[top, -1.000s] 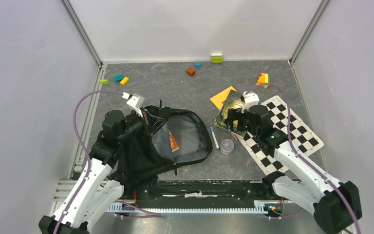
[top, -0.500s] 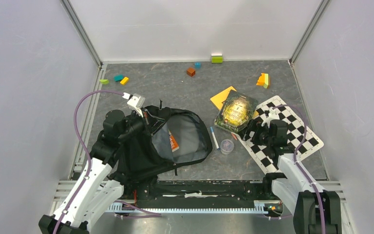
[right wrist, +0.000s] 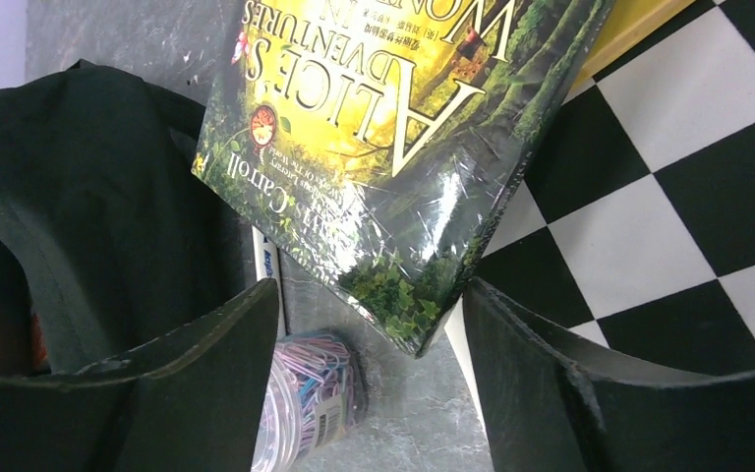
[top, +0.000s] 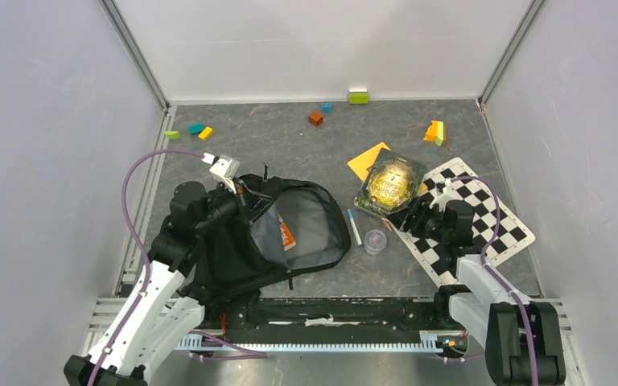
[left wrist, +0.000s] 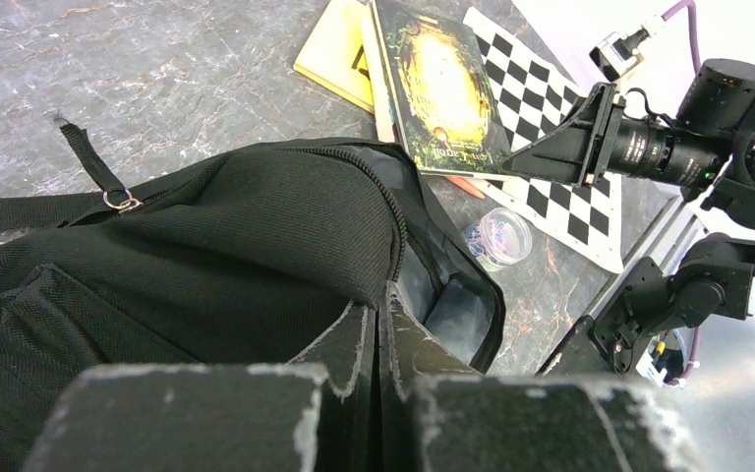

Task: Pack the student bag
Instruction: Pick up the book from the center of the board.

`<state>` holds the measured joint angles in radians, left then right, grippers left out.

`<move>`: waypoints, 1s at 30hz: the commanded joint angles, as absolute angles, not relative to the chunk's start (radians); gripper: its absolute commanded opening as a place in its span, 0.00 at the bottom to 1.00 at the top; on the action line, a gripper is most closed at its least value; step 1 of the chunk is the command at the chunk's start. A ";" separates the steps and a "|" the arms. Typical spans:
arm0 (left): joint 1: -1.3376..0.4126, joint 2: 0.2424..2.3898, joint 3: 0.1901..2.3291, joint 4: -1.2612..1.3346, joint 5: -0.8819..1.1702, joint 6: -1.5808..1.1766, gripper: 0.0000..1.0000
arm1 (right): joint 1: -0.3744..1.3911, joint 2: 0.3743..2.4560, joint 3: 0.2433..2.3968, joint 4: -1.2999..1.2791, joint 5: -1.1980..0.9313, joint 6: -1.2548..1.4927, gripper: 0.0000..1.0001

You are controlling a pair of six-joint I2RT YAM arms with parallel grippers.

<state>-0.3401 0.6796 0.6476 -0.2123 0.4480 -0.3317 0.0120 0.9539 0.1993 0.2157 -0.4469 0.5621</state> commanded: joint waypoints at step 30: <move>-0.342 0.655 0.667 -0.156 0.459 -0.314 0.02 | 0.009 0.949 0.049 0.477 -0.493 0.761 0.56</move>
<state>-0.3397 0.6701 0.6476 -0.2150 0.4480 -0.3317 0.0116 0.9573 0.0750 0.3733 -0.4633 0.7074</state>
